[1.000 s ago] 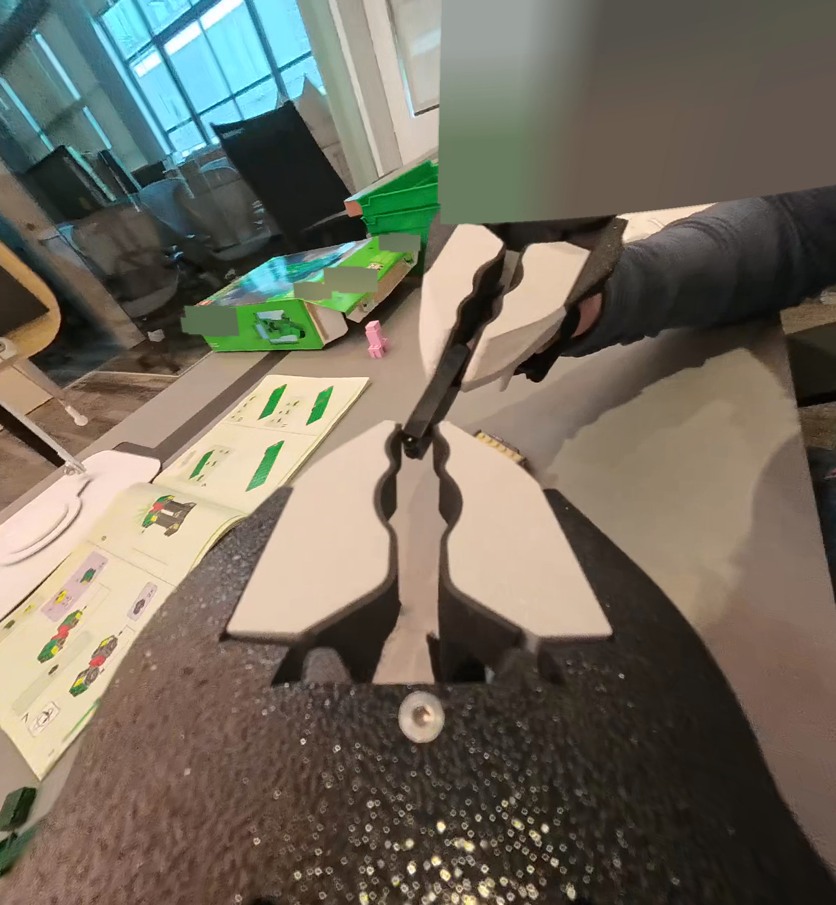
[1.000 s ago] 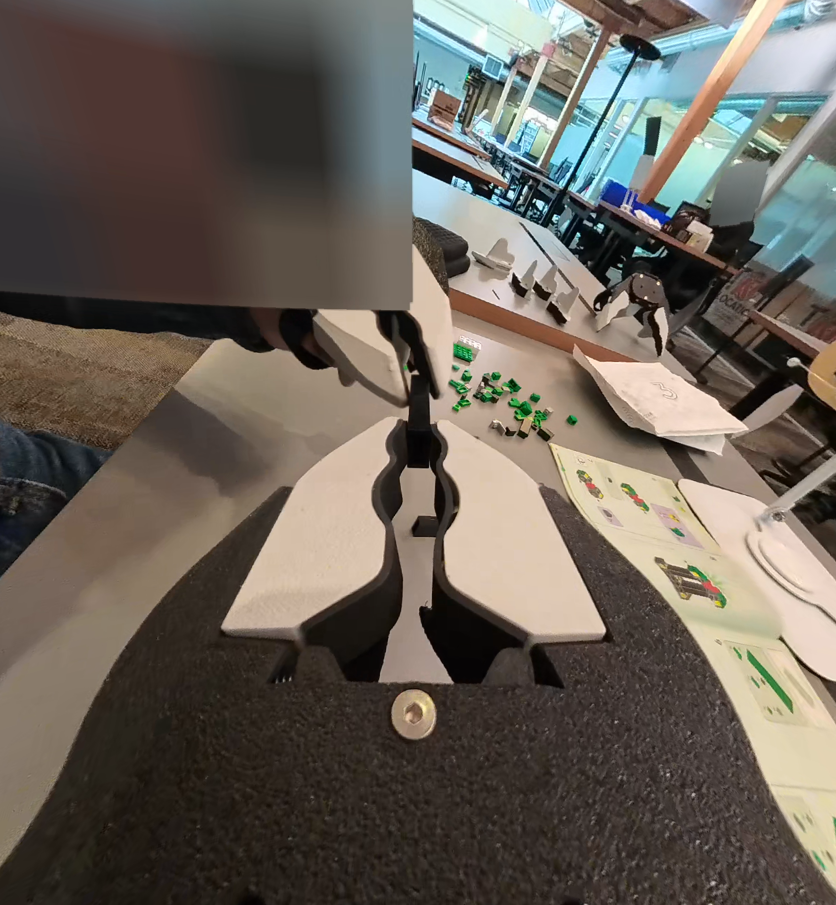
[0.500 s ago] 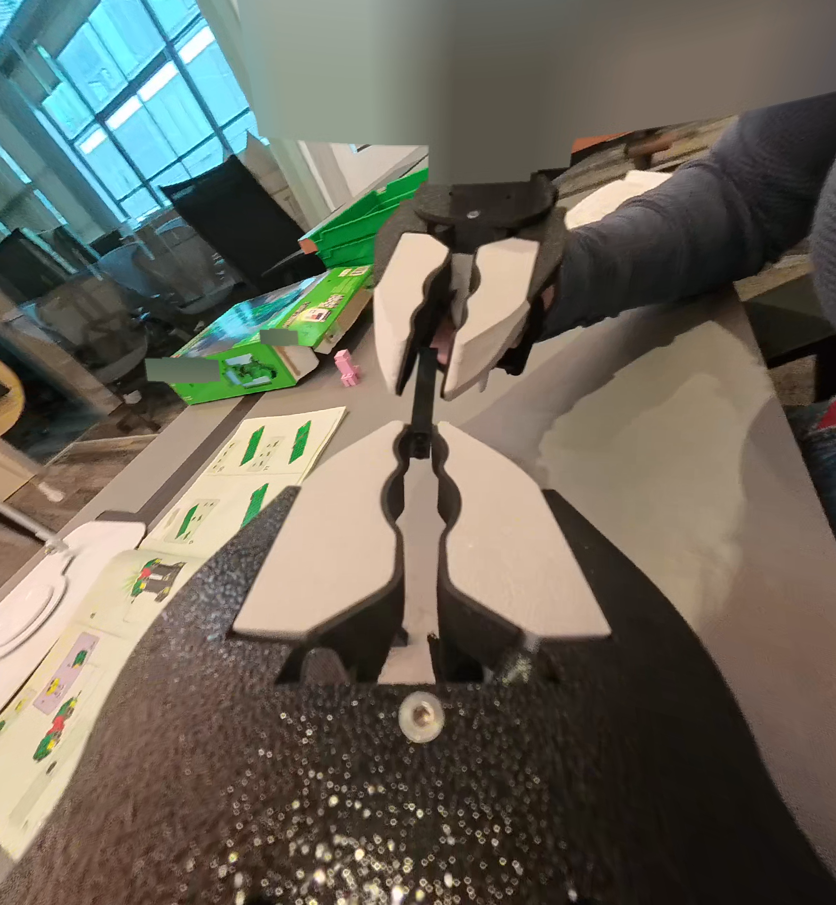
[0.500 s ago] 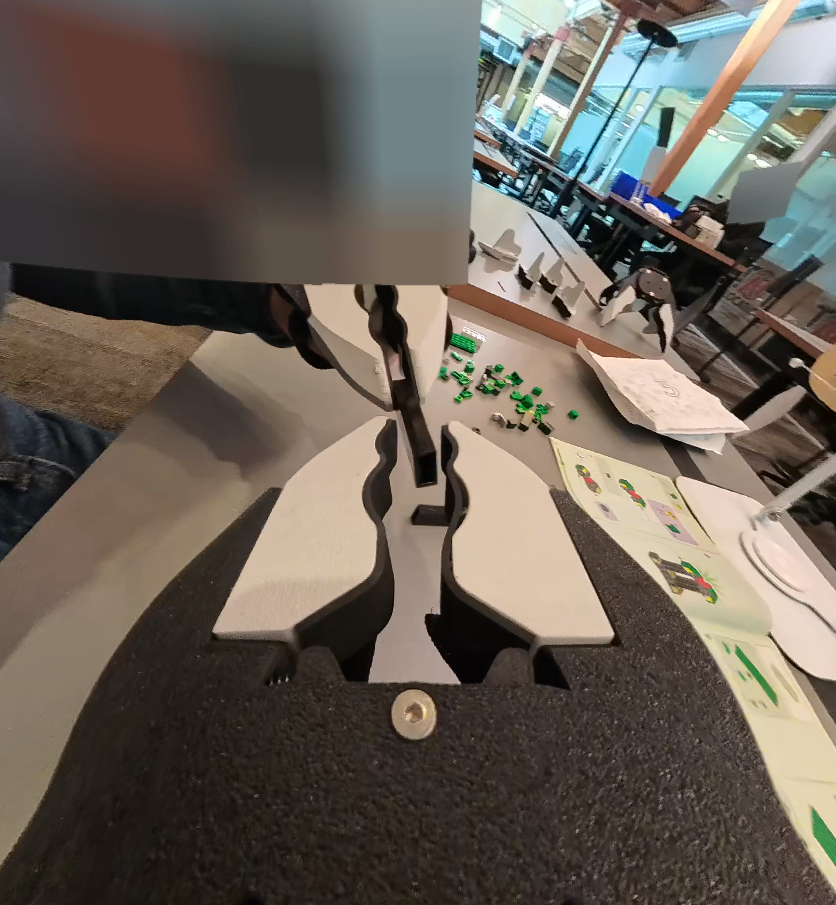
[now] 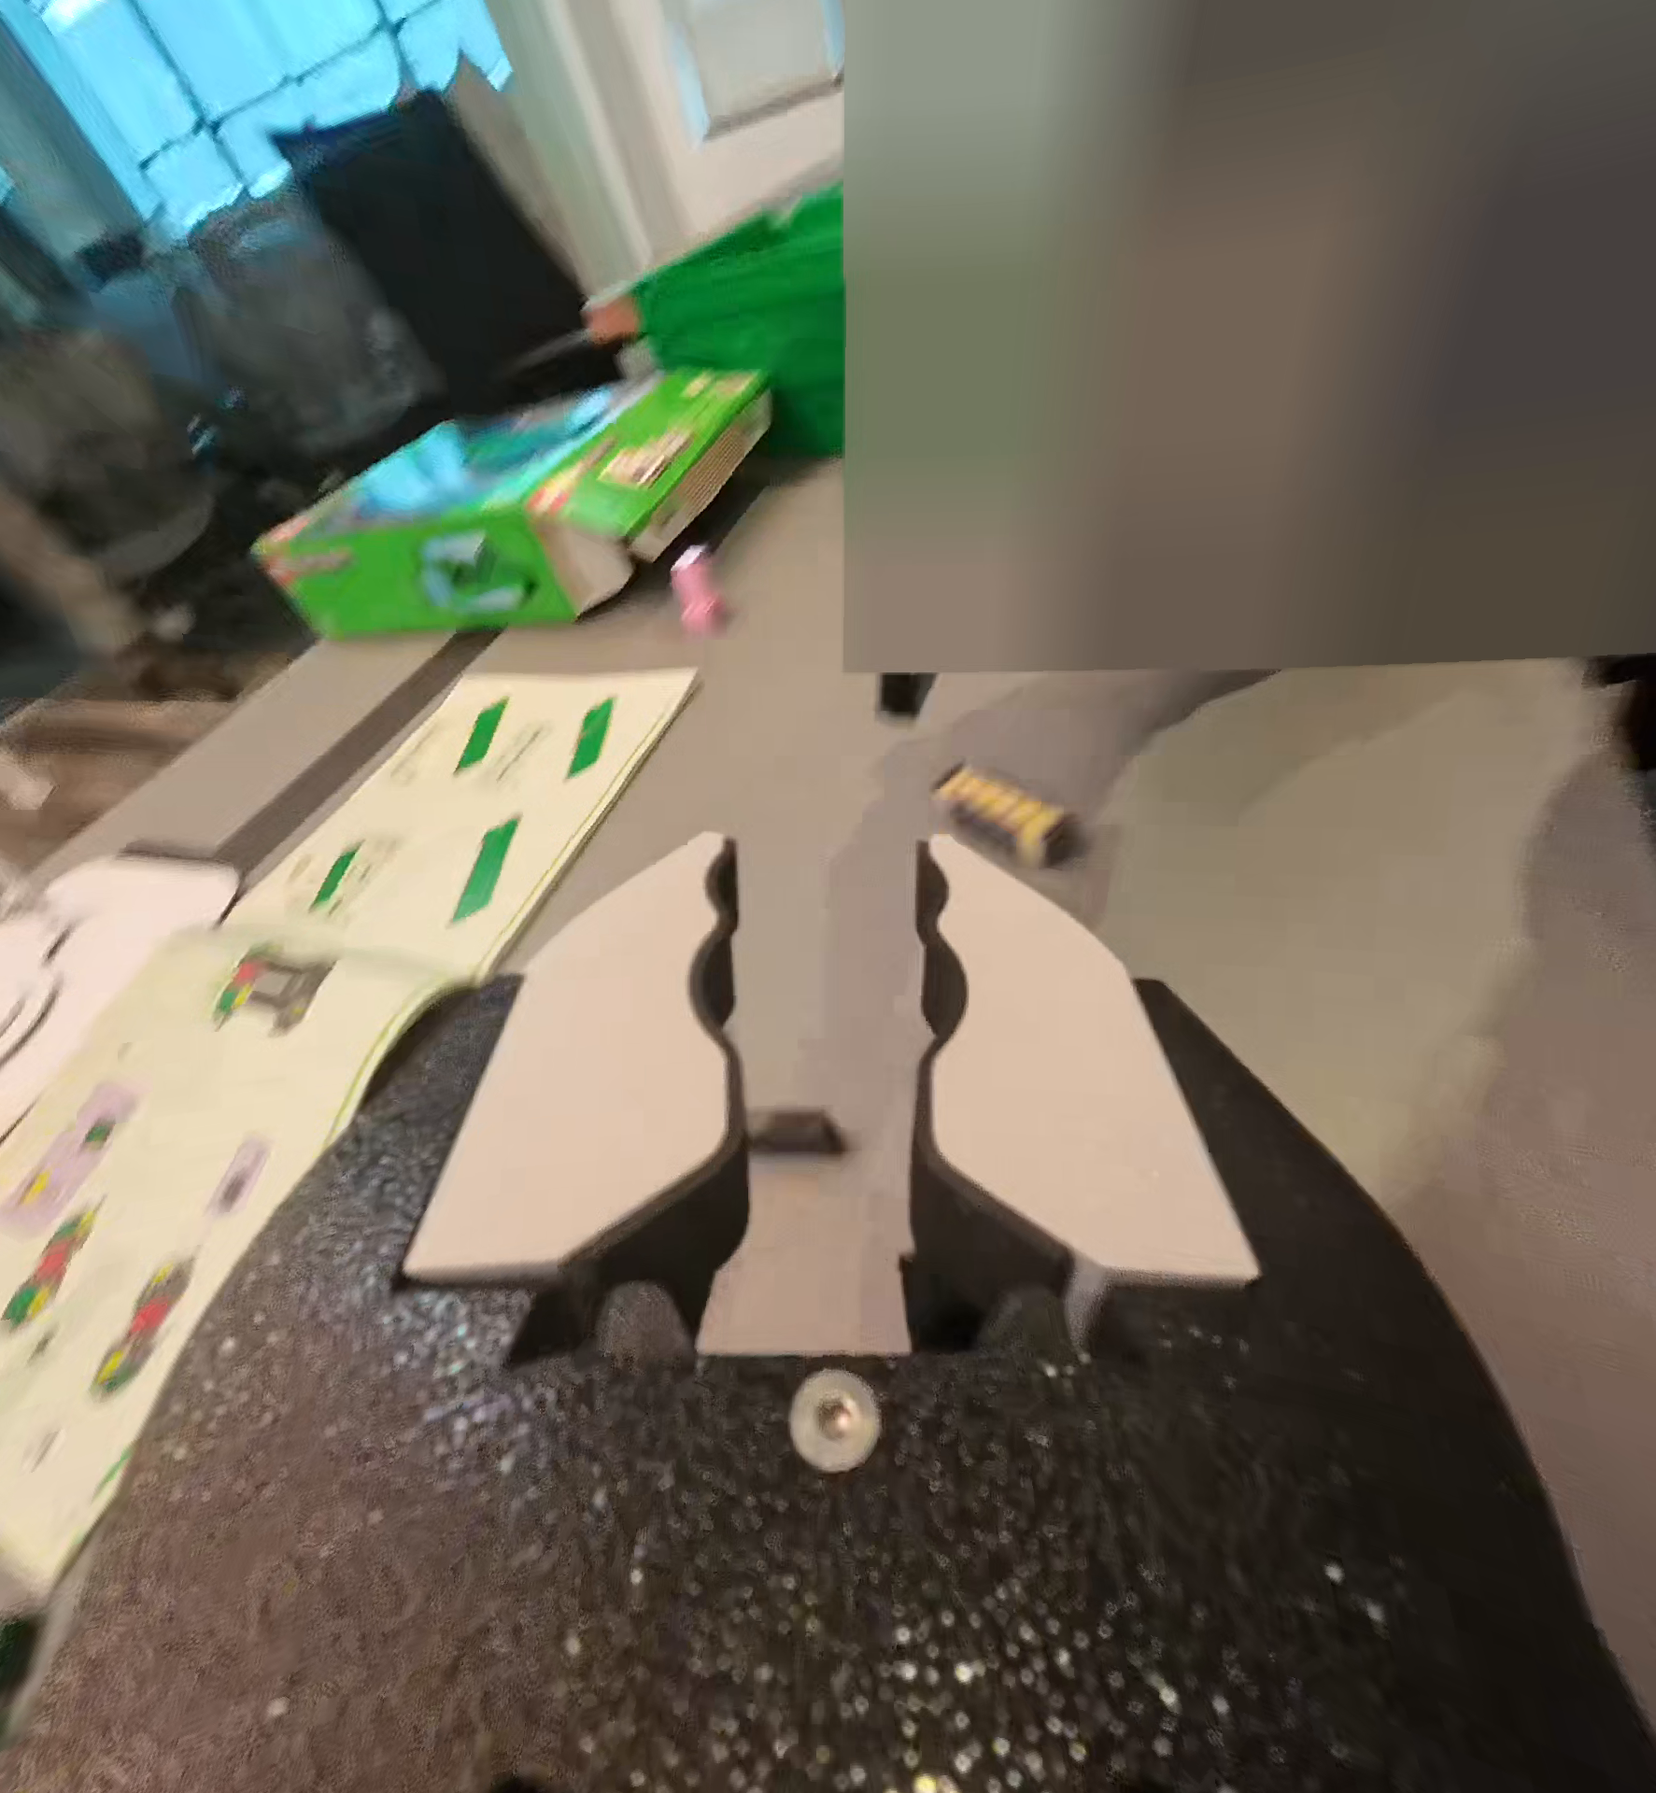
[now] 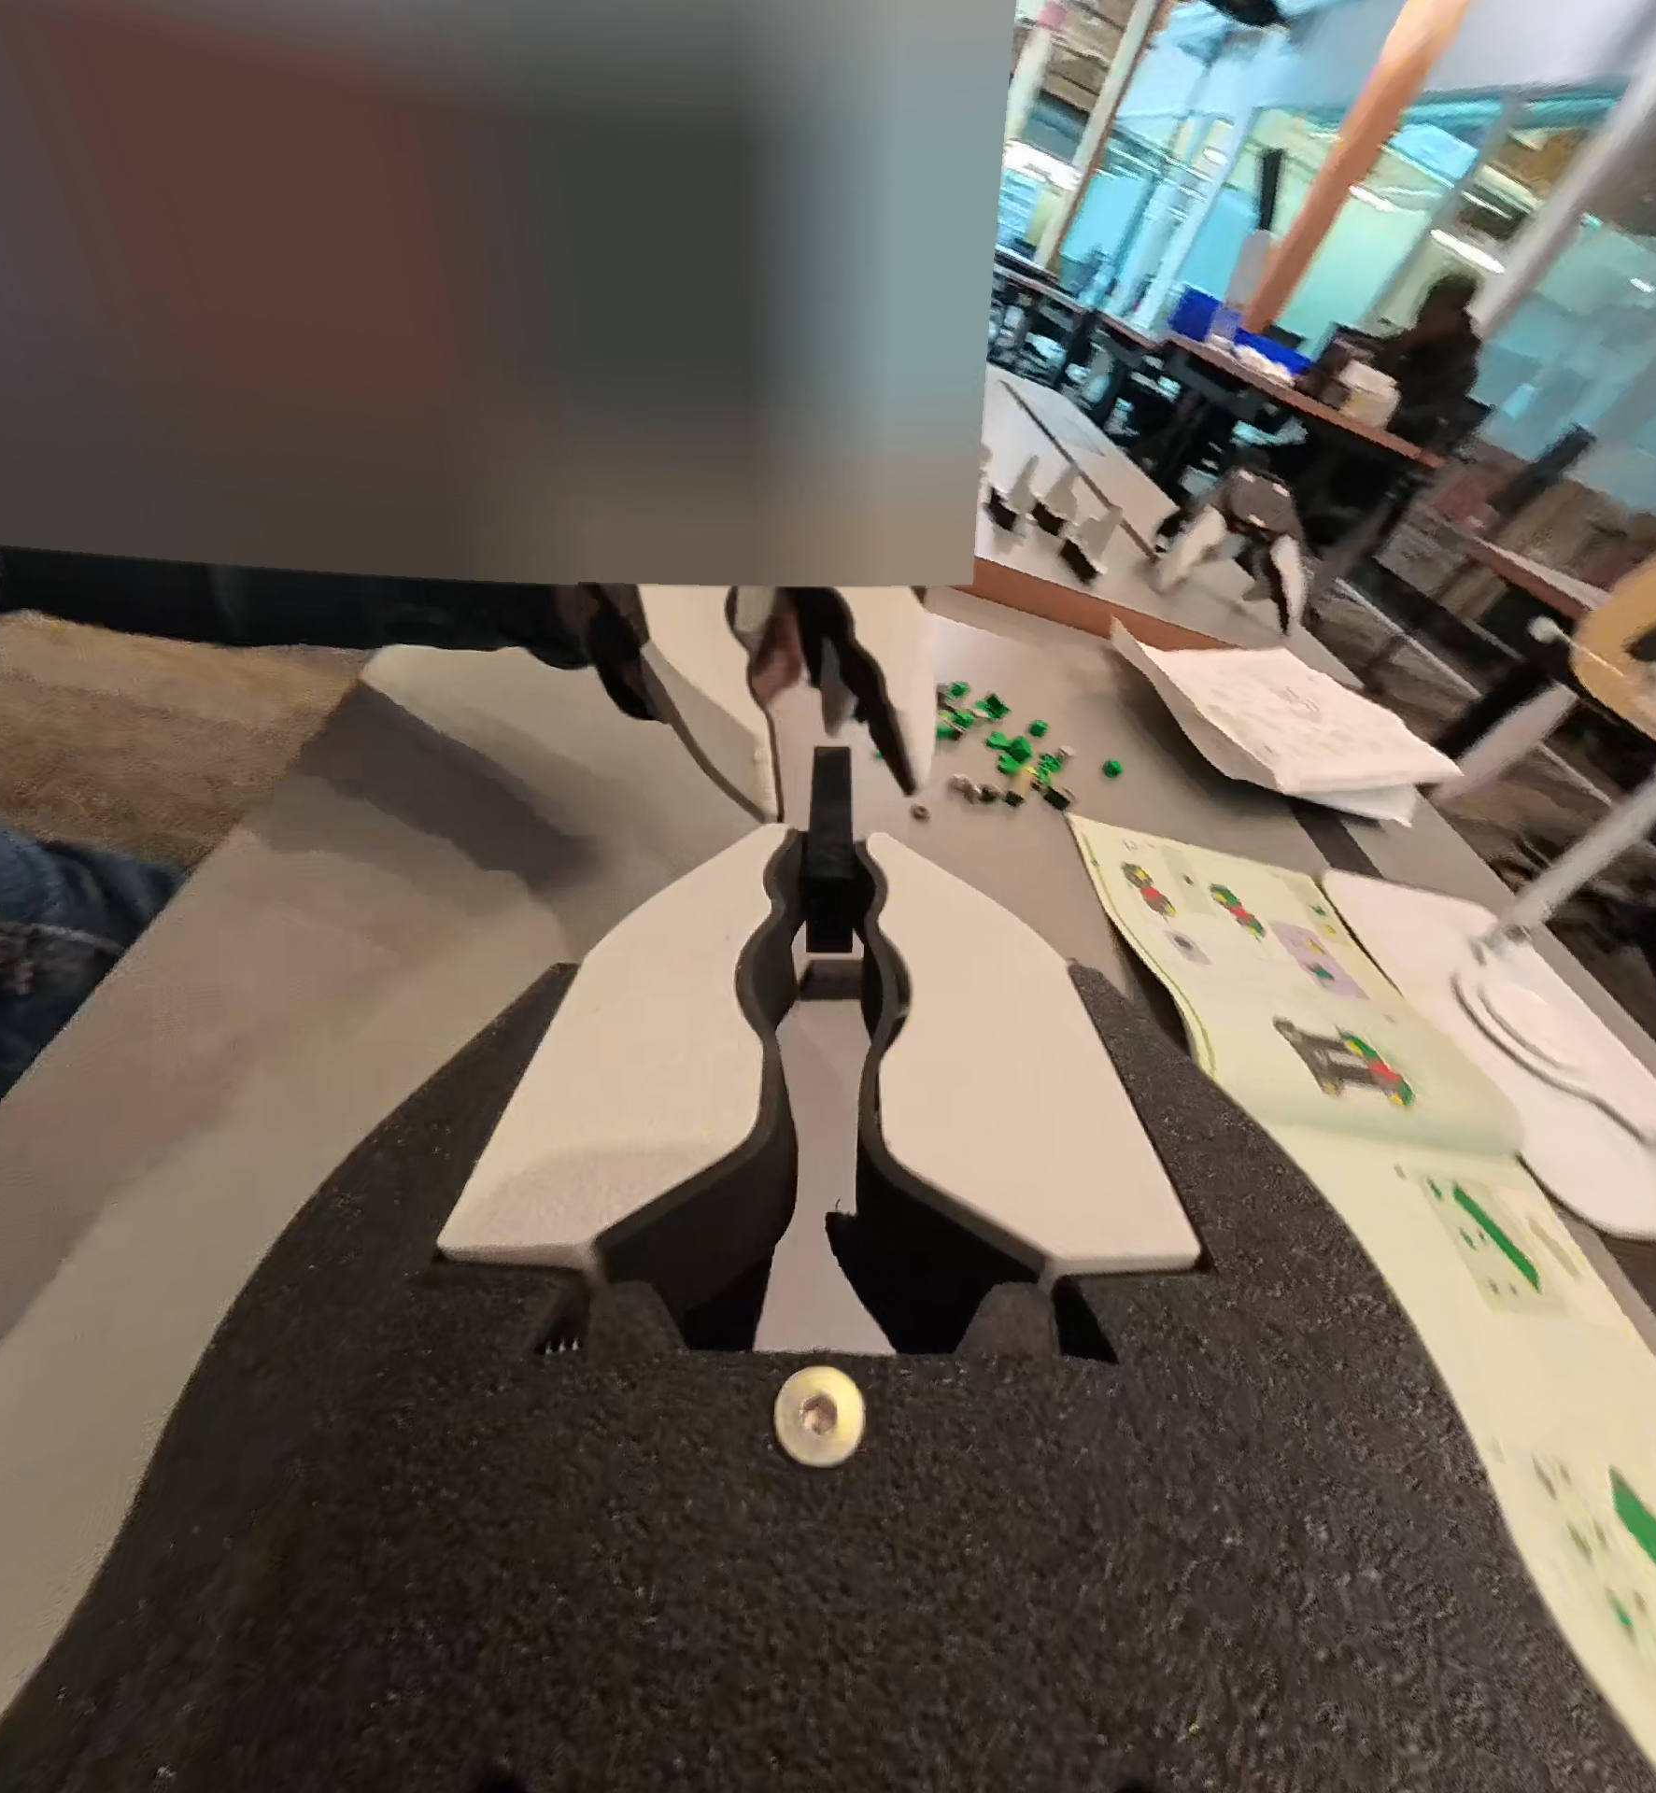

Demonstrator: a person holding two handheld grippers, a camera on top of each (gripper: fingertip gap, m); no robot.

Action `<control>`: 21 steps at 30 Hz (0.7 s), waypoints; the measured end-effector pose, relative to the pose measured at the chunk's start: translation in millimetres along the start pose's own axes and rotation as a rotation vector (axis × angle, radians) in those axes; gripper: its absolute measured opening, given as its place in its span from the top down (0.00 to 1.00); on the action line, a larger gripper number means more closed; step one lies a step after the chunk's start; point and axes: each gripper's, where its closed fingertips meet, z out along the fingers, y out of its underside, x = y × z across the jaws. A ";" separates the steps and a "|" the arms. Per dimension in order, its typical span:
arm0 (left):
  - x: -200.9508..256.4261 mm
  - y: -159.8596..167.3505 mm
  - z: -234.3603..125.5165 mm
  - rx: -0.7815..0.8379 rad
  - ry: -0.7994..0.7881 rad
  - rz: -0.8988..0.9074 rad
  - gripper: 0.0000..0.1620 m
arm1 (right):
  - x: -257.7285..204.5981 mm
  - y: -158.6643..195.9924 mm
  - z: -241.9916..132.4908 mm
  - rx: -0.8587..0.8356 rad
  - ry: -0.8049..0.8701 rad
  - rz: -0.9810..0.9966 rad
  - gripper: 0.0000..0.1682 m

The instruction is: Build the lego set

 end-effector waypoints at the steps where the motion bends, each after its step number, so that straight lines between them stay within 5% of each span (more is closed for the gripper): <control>1: -11.2 11.6 -2.3 -0.036 -0.039 -0.016 0.77 | 5.3 3.6 -1.4 -0.007 0.040 0.027 0.95; 6: -42.3 67.3 -6.5 -0.199 0.016 -0.125 0.76 | 16.2 27.9 0.0 -0.097 0.172 0.108 0.95; 9: -46.2 91.7 -2.1 -0.300 0.118 -0.240 0.66 | 16.8 40.0 2.1 -0.157 0.219 0.081 0.95; 12: -44.1 101.6 6.5 -0.340 0.186 -0.253 0.57 | 17.8 46.3 3.8 -0.173 0.239 0.096 0.95; 21: -3.6 105.6 4.9 -0.481 0.363 -0.215 0.53 | 35.4 57.6 -6.8 -0.154 0.285 0.185 0.95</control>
